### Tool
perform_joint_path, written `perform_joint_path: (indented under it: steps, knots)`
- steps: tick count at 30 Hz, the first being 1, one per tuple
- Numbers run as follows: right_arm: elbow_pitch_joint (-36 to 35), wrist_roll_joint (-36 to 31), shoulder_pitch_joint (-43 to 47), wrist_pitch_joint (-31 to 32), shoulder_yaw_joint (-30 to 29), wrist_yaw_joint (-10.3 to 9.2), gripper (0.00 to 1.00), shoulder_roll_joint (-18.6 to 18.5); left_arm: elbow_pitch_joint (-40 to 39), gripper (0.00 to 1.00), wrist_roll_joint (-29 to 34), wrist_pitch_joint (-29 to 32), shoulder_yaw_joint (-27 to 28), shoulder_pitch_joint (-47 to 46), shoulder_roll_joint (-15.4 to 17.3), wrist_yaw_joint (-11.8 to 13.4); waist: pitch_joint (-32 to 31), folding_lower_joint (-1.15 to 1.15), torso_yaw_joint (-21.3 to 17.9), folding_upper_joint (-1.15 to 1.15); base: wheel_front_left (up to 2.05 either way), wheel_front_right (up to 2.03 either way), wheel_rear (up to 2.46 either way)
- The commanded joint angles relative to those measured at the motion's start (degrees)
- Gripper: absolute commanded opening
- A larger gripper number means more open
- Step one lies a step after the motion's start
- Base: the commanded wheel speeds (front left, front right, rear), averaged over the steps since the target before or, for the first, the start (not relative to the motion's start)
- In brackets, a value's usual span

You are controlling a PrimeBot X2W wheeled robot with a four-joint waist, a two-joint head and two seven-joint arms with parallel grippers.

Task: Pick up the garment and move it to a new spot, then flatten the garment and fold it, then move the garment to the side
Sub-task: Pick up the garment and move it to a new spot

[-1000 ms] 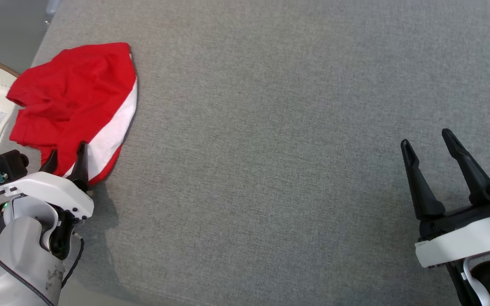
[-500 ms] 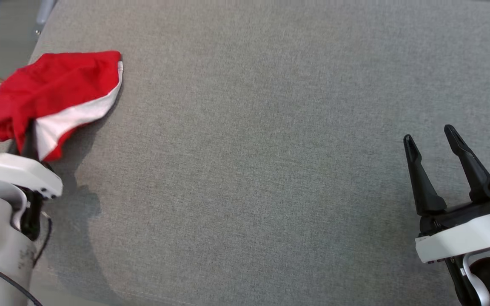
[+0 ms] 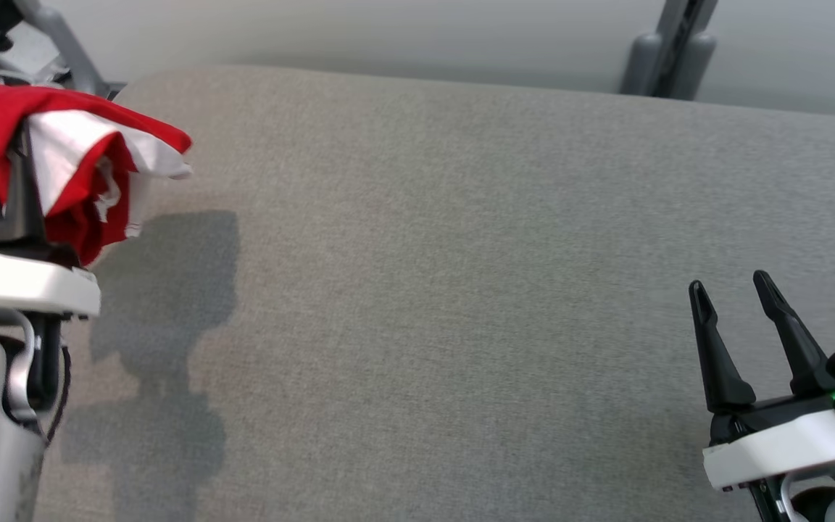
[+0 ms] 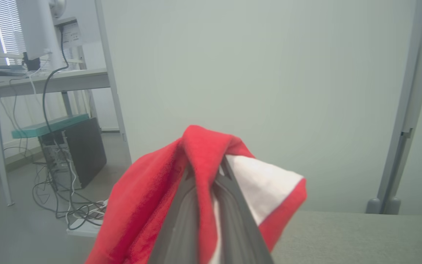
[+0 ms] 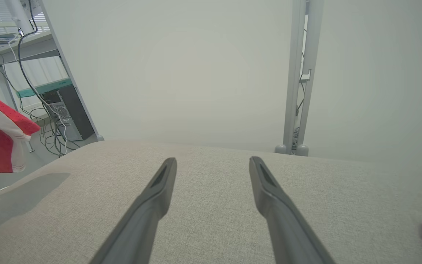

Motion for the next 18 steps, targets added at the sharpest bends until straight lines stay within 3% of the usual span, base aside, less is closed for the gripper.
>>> perform_joint_path:
  steps: [1,6,11,15,18]
  knots:
    - [0.10,0.41,0.97,-0.58,-0.36,-0.02,1.00,0.03,-4.14,0.00,0.66,0.86,-0.07,2.71,0.39,1.33,-2.32,0.00,-2.20,0.00,0.00,0.00,0.00]
    - [0.51,1.05,2.63,-1.18,-0.69,-0.02,1.00,0.35,-20.53,0.00,1.98,5.68,-1.36,12.56,0.66,5.35,-4.21,0.00,-5.11,0.00,0.00,0.00,0.00]
    - [0.70,1.29,2.43,-1.37,-0.36,-0.02,1.00,0.39,-30.71,0.00,2.83,9.71,-4.61,18.93,-0.18,7.14,-4.25,0.00,-9.21,0.00,0.00,0.00,0.00]
    - [0.89,2.05,1.87,-1.67,-0.14,-0.02,1.00,0.39,-33.79,0.00,3.07,11.07,-9.02,20.47,-2.39,6.49,-3.71,0.00,-13.52,0.00,0.00,0.00,0.00]
    - [1.32,2.58,1.16,-2.07,0.12,-0.02,1.00,0.38,-33.81,0.00,3.07,11.59,-13.26,18.81,-4.50,4.50,-2.84,0.00,-17.49,0.00,0.00,0.00,0.00]
